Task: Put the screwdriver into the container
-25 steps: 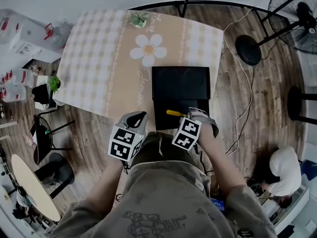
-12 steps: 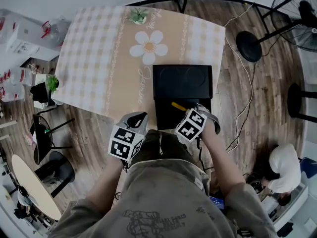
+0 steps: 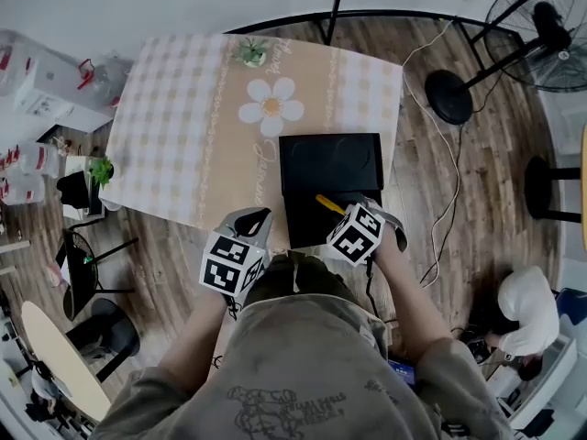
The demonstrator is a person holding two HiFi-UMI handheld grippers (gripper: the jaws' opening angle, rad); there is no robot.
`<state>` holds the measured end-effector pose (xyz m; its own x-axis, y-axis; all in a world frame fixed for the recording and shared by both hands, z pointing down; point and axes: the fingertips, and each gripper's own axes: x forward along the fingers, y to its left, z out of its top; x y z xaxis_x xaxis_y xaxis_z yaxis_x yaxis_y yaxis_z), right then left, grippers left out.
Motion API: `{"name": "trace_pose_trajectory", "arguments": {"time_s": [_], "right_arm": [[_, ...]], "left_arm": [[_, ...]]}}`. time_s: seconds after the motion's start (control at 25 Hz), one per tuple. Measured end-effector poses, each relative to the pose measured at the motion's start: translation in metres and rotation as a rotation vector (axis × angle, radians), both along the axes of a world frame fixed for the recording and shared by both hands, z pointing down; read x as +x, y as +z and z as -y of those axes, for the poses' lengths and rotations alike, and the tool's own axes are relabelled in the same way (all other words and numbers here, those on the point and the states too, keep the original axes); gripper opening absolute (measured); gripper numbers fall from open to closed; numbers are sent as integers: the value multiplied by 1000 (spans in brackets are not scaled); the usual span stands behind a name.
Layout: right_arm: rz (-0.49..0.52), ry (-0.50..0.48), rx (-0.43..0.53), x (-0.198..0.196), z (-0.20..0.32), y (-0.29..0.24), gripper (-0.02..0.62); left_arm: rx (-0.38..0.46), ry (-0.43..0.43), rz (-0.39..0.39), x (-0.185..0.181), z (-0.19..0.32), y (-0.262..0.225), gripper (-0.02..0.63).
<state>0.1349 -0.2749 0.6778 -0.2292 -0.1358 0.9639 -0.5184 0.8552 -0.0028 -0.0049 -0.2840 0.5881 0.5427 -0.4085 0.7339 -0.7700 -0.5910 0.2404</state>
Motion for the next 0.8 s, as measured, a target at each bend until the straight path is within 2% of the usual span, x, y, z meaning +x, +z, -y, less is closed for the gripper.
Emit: {"name": "trace_pose_trajectory", "arguments": {"time_s": [0.16, 0.24, 0.56, 0.68, 0.8], "right_arm": [[98, 67, 55, -7, 11, -36, 89], [164, 124, 113, -10, 24, -62, 37], [383, 265, 328, -15, 61, -163, 29], [460, 304, 410, -15, 71, -202, 29], [538, 337, 484, -13, 77, -240, 29]], "left_arm": [[56, 14, -5, 0, 12, -20, 0], [87, 22, -7, 0, 19, -32, 0], [231, 56, -14, 6, 43, -90, 0], [324, 78, -2, 8, 50, -126, 0], [415, 78, -23, 10, 56, -164, 0]]}}
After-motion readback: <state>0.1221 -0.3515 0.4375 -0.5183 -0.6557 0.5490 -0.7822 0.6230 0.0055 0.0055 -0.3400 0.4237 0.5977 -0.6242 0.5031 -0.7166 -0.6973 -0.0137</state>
